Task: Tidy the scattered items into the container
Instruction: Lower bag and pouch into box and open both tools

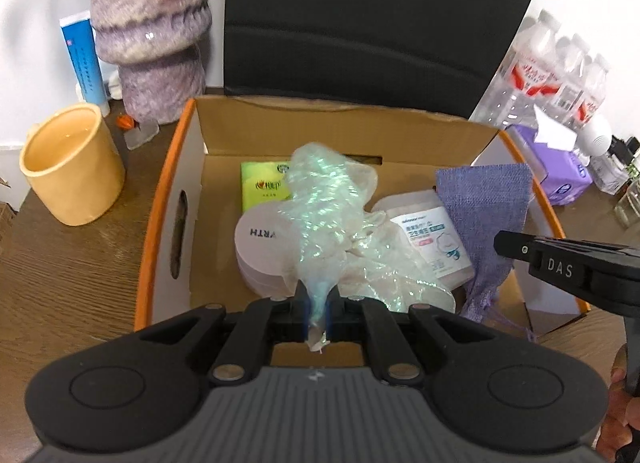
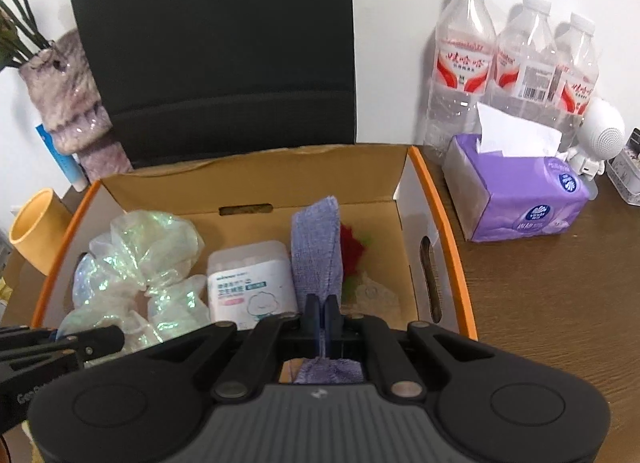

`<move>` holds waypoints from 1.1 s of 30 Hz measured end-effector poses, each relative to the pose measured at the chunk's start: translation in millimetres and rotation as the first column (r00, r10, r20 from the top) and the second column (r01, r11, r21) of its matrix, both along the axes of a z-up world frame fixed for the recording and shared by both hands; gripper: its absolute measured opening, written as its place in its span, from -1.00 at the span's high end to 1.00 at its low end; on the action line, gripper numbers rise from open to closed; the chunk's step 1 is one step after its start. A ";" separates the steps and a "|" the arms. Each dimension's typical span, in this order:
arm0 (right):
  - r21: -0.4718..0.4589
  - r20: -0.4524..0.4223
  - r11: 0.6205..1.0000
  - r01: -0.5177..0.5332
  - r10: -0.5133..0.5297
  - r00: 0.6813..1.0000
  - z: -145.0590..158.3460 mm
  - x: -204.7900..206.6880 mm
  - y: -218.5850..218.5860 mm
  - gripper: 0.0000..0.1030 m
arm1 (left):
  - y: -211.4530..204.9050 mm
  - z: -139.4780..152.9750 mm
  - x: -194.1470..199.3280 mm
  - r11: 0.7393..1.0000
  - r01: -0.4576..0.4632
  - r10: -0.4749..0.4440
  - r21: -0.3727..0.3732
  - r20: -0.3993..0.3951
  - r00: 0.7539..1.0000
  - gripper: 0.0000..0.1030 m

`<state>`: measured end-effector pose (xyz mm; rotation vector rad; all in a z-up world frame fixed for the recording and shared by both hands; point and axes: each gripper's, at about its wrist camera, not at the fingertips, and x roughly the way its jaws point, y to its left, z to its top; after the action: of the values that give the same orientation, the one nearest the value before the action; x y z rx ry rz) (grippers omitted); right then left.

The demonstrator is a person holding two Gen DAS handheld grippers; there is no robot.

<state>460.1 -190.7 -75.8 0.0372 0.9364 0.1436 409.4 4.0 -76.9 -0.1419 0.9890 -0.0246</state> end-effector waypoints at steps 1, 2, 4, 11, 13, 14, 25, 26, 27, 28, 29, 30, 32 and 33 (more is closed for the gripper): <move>-0.002 -0.003 1.000 0.001 -0.001 1.000 -2.0 0.9 0.4 0.98 | -0.8 -2.9 1.7 1.000 0.001 -0.001 0.002 -0.005 1.000 0.85; -0.005 -0.005 1.000 0.000 0.000 1.000 -4.9 2.2 0.2 0.98 | -1.5 -5.7 3.3 1.000 0.003 -0.003 0.004 -0.009 1.000 0.85; -0.010 -0.009 1.000 0.000 0.000 1.000 -10.5 4.8 -0.2 0.98 | -2.4 -10.8 6.2 1.000 0.006 -0.006 0.006 -0.018 1.000 0.85; -0.019 -0.030 1.000 0.005 -0.005 1.000 -24.8 11.0 -1.7 0.97 | -6.0 -23.6 11.8 1.000 0.020 -0.020 0.011 -0.041 0.999 0.85; -0.025 -0.031 1.000 -0.007 0.006 1.000 -27.6 11.2 -0.6 0.96 | -8.7 -25.7 12.2 0.999 0.036 -0.035 0.010 -0.044 0.998 0.82; -0.028 -0.027 1.000 -0.013 0.012 1.000 -27.7 10.6 -0.2 0.94 | -9.9 -26.3 12.2 0.999 0.042 -0.042 0.010 -0.045 0.998 0.80; -0.067 0.058 0.996 -0.058 0.062 0.996 -12.3 -8.5 7.4 -0.25 | -11.3 -7.0 -0.7 0.999 0.038 -0.038 0.034 0.014 0.999 -0.26; -0.061 0.068 0.996 -0.065 0.069 0.995 -9.3 -10.5 7.4 -0.41 | -10.6 -4.4 -2.2 0.999 0.036 -0.037 0.037 0.023 0.999 -0.35; -0.066 0.080 0.995 -0.068 0.073 0.994 -6.0 -13.0 8.6 -0.52 | -10.0 -1.7 -4.0 0.999 0.033 -0.034 0.038 0.032 0.999 -0.43; -0.071 0.091 0.995 -0.072 0.078 0.993 -2.7 -15.5 9.8 -0.55 | -9.3 0.4 -5.7 0.999 0.030 -0.031 0.035 0.040 0.999 -0.53; -0.076 0.102 0.994 -0.075 0.082 0.991 0.5 -17.9 10.9 -0.57 | -8.5 2.5 -7.5 0.999 0.029 -0.030 0.032 0.046 0.998 -0.53; -0.081 0.113 0.994 -0.074 0.083 0.990 3.3 -20.1 11.3 -0.58 | -7.5 4.8 -9.6 0.999 0.029 -0.031 0.028 0.052 0.998 -0.53; -0.079 0.127 0.995 -0.068 0.078 0.989 8.8 -24.4 10.5 -0.66 | -5.0 9.2 -13.4 1.000 0.025 -0.026 0.016 0.059 0.998 -0.58; -0.072 0.131 0.995 -0.064 0.073 0.989 11.5 -26.4 9.2 -0.70 | -3.6 11.7 -15.7 1.000 0.022 -0.023 0.011 0.063 0.998 -0.60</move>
<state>433.7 -181.4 -64.3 -0.0667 0.8083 0.1762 393.7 0.4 -65.2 -0.1202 0.9275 -0.0446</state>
